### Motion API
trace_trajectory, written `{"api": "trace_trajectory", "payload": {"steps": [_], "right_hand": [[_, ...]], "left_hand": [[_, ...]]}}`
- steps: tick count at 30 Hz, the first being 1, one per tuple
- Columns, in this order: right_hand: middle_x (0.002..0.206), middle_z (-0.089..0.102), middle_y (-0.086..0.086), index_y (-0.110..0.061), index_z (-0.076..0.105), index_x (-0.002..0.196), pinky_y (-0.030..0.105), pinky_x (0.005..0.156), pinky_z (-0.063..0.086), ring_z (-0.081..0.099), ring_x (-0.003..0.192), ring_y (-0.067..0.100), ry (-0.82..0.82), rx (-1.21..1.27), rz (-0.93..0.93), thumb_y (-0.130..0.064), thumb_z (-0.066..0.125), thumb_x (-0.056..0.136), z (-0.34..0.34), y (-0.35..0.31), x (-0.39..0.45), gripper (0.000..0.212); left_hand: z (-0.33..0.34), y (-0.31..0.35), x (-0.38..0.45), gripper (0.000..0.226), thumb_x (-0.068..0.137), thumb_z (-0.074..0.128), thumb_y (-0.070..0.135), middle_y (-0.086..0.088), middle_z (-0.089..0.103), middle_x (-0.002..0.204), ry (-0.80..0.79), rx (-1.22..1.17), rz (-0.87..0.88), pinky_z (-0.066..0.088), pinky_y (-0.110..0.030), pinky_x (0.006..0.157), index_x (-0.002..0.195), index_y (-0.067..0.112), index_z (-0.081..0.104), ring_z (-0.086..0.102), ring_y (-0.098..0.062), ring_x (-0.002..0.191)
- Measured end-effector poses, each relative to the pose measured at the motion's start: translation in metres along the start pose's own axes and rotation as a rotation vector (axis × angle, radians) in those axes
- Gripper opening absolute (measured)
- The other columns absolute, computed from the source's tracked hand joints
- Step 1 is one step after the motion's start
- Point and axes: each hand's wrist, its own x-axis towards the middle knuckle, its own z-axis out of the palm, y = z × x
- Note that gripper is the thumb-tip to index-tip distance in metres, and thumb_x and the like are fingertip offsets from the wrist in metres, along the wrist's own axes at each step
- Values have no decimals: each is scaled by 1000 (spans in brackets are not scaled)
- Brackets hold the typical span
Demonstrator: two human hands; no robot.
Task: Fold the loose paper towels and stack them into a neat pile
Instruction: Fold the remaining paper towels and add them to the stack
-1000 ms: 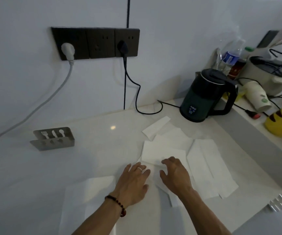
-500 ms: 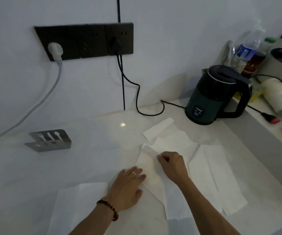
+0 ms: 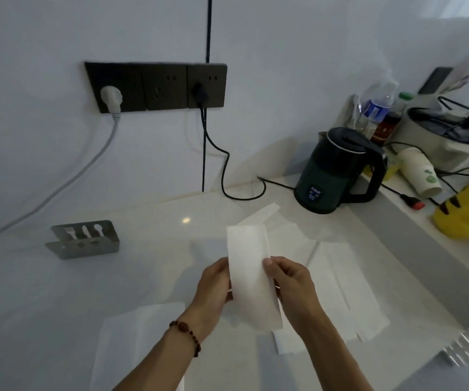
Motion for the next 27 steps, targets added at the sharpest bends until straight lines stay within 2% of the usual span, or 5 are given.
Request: {"api": "trace_trajectory", "payload": {"steps": [6, 10, 16, 21, 27], "right_hand": [[78, 74, -4, -16, 75, 80, 24, 63, 52, 68, 70, 13, 191, -22, 12, -17, 69, 87, 21, 15, -24, 9], [75, 72, -3, -19, 73, 78, 26, 65, 51, 67, 72, 16, 219, -101, -8, -18, 70, 86, 29, 26, -30, 9], [107, 63, -12, -24, 61, 111, 16, 76, 45, 58, 97, -1, 399, -242, -90, -16, 58, 93, 27, 39, -39, 21], [112, 67, -12, -21, 66, 115, 8, 78, 47, 61, 101, -2, 237, -224, -150, -12, 52, 96, 11, 37, -42, 26], [91, 74, 1, -20, 74, 90, 41, 84, 56, 70, 88, 18, 203, 64, -21, -28, 56, 95, 10, 29, -42, 21]], "left_hand": [[-22, -2, -27, 45, 101, 36, 49, 3, 76, 94, -42, -4, 23, 55, -34, 79, 100, 23, 73, 72, -15, 88], [-28, -13, -33, 22, 94, 58, 38, 3, 76, 95, -92, 162, 52, 57, -37, 85, 100, 21, 72, 72, -14, 89], [-15, -4, -20, 25, 100, 45, 28, 2, 74, 98, -125, 307, 41, 56, -37, 88, 102, 21, 69, 70, -15, 90], [12, 9, -10, 50, 95, 39, 56, -5, 72, 96, -218, 379, 66, 53, -44, 90, 104, 18, 70, 67, -21, 92], [3, 5, -13, 88, 85, 2, 76, 12, 61, 132, -536, 269, -108, 38, -38, 109, 134, 29, 57, 49, -5, 127]]}}
